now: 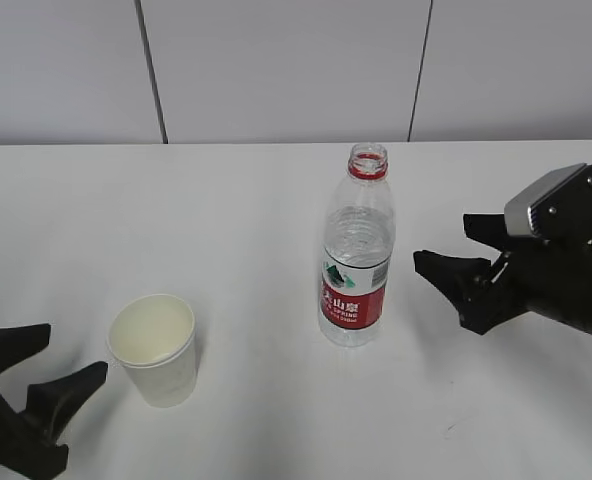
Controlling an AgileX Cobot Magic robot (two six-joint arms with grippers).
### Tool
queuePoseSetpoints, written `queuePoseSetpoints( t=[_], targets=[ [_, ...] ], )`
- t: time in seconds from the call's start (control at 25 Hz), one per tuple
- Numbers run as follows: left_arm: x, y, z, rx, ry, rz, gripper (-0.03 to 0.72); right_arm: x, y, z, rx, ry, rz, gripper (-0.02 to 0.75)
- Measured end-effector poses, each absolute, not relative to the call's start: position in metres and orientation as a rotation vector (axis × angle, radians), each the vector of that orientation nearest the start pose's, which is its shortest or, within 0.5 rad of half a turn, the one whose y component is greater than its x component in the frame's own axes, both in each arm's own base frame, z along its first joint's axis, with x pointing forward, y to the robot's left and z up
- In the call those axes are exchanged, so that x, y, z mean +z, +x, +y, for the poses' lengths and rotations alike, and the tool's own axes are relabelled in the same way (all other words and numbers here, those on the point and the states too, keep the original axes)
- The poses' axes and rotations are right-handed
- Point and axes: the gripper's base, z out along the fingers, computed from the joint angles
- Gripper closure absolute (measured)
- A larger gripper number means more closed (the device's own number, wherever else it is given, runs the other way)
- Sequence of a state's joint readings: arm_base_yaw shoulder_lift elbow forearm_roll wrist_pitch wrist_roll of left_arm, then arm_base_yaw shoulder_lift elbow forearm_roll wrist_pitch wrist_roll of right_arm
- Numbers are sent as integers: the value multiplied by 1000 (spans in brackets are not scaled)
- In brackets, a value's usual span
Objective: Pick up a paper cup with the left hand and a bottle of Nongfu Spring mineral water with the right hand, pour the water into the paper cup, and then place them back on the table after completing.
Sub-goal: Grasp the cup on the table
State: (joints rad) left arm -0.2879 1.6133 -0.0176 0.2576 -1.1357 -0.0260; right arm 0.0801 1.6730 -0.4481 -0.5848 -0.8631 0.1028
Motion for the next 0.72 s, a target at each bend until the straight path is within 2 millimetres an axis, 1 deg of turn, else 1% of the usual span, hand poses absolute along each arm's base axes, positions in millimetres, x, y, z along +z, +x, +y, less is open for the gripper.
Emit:
queuePoseSetpoints(
  t=[0.12, 0.36, 0.56, 0.72],
  targets=[
    [114, 153, -72, -402, 571, 1926, 216, 149, 267, 61, 283, -642, 1779, 150],
    [113, 151, -76, -439, 621, 1921, 218, 152, 268, 62, 293, -641, 1743, 150],
    [109, 149, -77, -452, 653, 1935, 218, 149, 270, 64, 314, -636, 1727, 150],
    [99, 155, -80, -465, 676, 1976, 218, 146, 271, 66, 346, -627, 1693, 150]
  ],
)
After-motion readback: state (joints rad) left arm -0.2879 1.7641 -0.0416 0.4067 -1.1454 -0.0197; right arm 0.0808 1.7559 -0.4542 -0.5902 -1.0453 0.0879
